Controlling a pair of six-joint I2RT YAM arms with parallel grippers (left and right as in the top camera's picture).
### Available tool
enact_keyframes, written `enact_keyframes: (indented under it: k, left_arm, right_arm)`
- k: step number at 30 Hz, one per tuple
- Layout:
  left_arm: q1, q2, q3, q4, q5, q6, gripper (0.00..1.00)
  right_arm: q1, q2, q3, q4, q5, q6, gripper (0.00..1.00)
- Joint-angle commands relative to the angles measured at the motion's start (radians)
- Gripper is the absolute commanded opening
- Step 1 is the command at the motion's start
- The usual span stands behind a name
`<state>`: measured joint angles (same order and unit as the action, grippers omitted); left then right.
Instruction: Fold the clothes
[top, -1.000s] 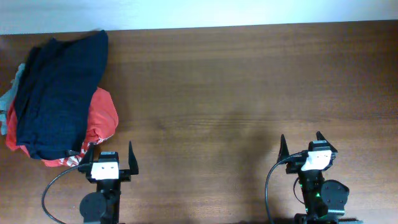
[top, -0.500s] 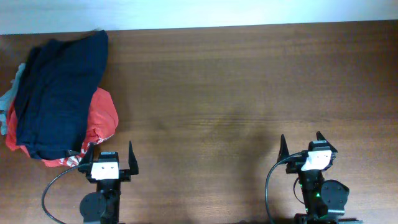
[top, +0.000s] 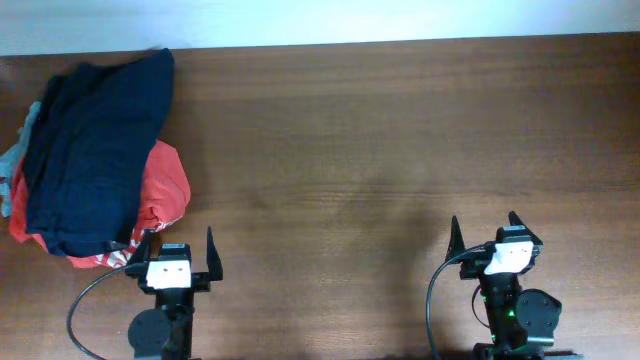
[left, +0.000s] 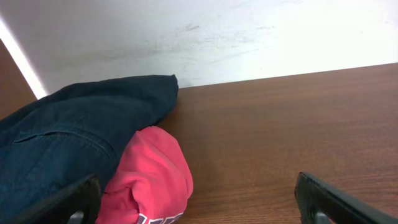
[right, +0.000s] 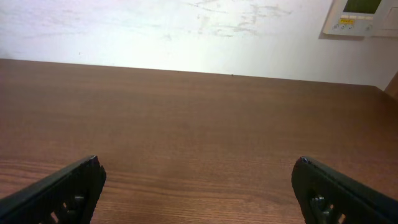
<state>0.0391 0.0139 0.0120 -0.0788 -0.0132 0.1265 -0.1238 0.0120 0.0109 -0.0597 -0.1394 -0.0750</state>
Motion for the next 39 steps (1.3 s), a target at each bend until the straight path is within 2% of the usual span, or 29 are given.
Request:
enact_keyframes:
  k: [1,23,29,34,39]
  left_arm:
    - [0.004,-0.008,-0.003,-0.005,-0.010,0.002,0.99]
    - [0.004,-0.008,-0.003,-0.004,-0.010,0.002,0.99]
    - [0.004,-0.008,-0.003,-0.004,-0.010,0.002,0.99]
    - [0.004,-0.008,-0.003,-0.004,-0.010,0.002,0.99]
    - [0.004,-0.008,-0.003,-0.004,-0.021,0.002,0.99]
  right_arm:
    - [-0.001,-0.008,-0.005,-0.005,-0.006,0.004,0.99]
    - [-0.001,-0.008,-0.005,-0.003,-0.040,0.006,0.99]
    - [-0.001,-0.008,-0.005,0.042,-0.074,0.191,0.99]
    - [-0.001,-0.008,-0.005,0.077,-0.035,0.223,0.99]
    - [-0.001,-0.003,0.045,0.064,-0.049,0.439,0.99]
